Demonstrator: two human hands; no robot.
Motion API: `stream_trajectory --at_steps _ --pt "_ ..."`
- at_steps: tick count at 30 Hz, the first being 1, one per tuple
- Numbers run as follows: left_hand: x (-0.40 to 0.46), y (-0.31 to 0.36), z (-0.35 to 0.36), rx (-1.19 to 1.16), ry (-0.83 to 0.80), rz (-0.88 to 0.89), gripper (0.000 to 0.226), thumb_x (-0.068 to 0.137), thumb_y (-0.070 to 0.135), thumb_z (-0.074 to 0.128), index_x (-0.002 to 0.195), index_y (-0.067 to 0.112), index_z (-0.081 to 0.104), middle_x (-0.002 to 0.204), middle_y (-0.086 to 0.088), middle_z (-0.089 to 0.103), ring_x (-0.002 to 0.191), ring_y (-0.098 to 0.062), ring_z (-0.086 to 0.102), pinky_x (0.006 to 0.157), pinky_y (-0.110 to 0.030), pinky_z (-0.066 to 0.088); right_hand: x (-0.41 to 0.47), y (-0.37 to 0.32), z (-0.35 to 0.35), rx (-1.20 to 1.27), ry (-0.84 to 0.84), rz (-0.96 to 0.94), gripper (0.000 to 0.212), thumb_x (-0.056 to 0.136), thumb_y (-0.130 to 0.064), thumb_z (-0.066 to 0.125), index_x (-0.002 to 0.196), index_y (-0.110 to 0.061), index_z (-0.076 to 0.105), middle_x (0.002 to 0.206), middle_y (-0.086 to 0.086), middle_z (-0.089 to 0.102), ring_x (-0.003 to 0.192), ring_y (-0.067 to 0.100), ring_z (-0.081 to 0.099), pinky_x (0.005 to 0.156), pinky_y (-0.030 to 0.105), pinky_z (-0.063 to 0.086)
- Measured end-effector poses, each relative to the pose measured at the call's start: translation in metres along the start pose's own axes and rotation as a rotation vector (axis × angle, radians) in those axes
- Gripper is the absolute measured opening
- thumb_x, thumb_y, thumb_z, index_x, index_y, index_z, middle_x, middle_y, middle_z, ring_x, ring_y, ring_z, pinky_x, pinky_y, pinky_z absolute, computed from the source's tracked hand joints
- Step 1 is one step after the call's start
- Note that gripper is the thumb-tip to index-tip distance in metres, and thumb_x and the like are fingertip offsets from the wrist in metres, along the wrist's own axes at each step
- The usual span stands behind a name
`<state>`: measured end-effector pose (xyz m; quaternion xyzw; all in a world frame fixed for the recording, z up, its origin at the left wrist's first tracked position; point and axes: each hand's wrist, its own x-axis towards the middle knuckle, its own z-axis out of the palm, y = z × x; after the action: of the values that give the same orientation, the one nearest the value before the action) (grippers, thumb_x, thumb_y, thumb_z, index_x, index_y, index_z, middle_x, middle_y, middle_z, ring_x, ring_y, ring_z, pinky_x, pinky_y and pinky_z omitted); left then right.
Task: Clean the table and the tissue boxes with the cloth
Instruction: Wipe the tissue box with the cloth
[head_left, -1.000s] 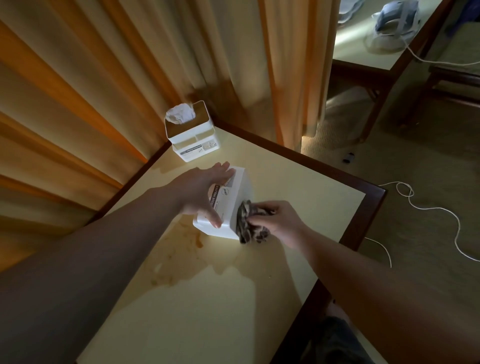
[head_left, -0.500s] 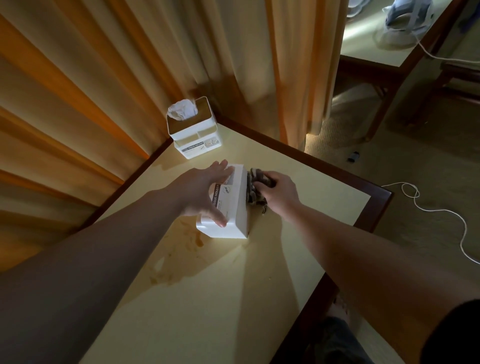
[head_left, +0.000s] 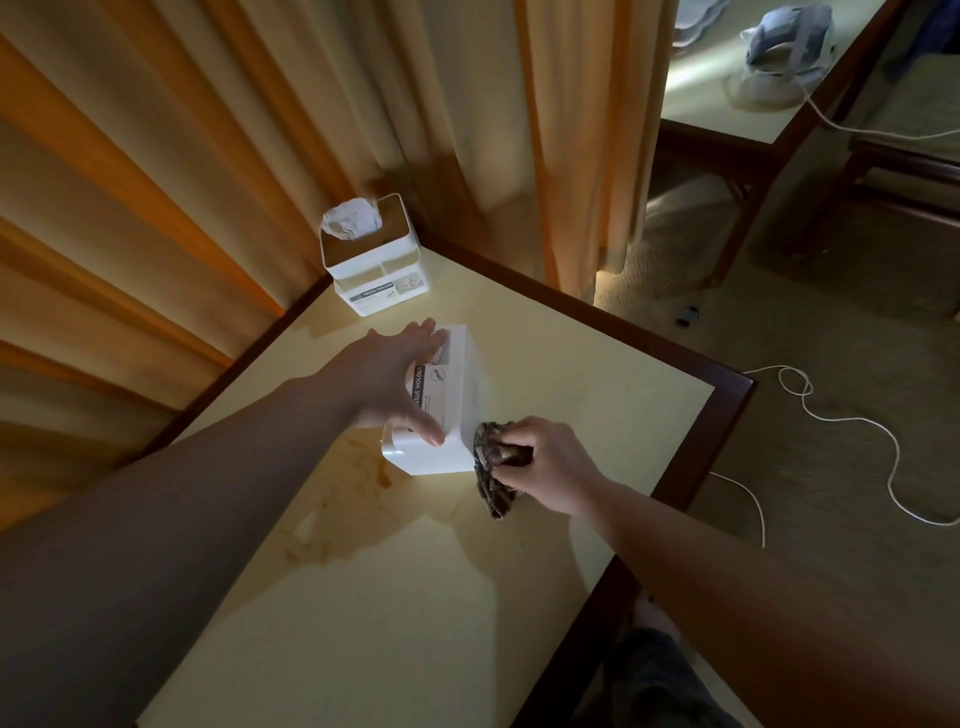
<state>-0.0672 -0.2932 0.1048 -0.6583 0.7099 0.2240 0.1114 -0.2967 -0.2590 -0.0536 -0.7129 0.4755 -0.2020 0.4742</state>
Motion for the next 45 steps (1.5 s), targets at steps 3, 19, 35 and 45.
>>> stream_trajectory --at_steps 3,19,35,45 --pt "-0.005 0.004 -0.001 -0.039 0.009 0.024 0.138 0.054 0.053 0.097 0.164 0.038 0.014 0.17 0.017 0.003 0.158 -0.015 0.009 0.128 -0.05 0.002 0.01 -0.009 -0.008 0.115 -0.005 0.071 0.038 0.09 -0.017 0.08 0.126 -0.014 0.074 0.107 -0.001 0.069 0.078 0.009 0.072 0.063 0.017 0.055" --pt "-0.002 0.004 -0.002 -0.041 -0.001 0.01 0.138 0.056 0.055 0.096 0.164 0.04 0.011 0.171 0.016 0.0 0.158 -0.015 0.004 0.127 -0.048 -0.007 0.042 -0.048 -0.032 0.564 0.211 0.095 0.03 0.086 -0.022 0.081 0.116 -0.023 0.079 0.096 -0.003 0.08 0.091 0.017 0.077 0.083 0.043 0.064" --pt "-0.009 0.011 -0.004 -0.056 0.01 -0.012 0.136 0.058 0.048 0.097 0.163 0.04 0.012 0.171 0.014 0.003 0.158 -0.022 0.01 0.128 -0.053 0.007 0.069 -0.044 -0.023 0.562 0.3 0.229 0.034 0.093 -0.028 0.076 0.127 -0.025 0.073 0.105 -0.007 0.075 0.099 0.013 0.072 0.088 0.038 0.062" --pt "-0.008 0.012 -0.003 -0.061 0.011 -0.003 0.135 0.06 0.049 0.096 0.164 0.037 0.01 0.171 0.013 0.0 0.158 -0.02 0.006 0.126 -0.048 -0.003 0.018 -0.05 -0.017 0.577 0.197 0.094 0.028 0.085 -0.026 0.078 0.113 -0.024 0.079 0.093 0.0 0.079 0.086 0.02 0.077 0.077 0.042 0.064"
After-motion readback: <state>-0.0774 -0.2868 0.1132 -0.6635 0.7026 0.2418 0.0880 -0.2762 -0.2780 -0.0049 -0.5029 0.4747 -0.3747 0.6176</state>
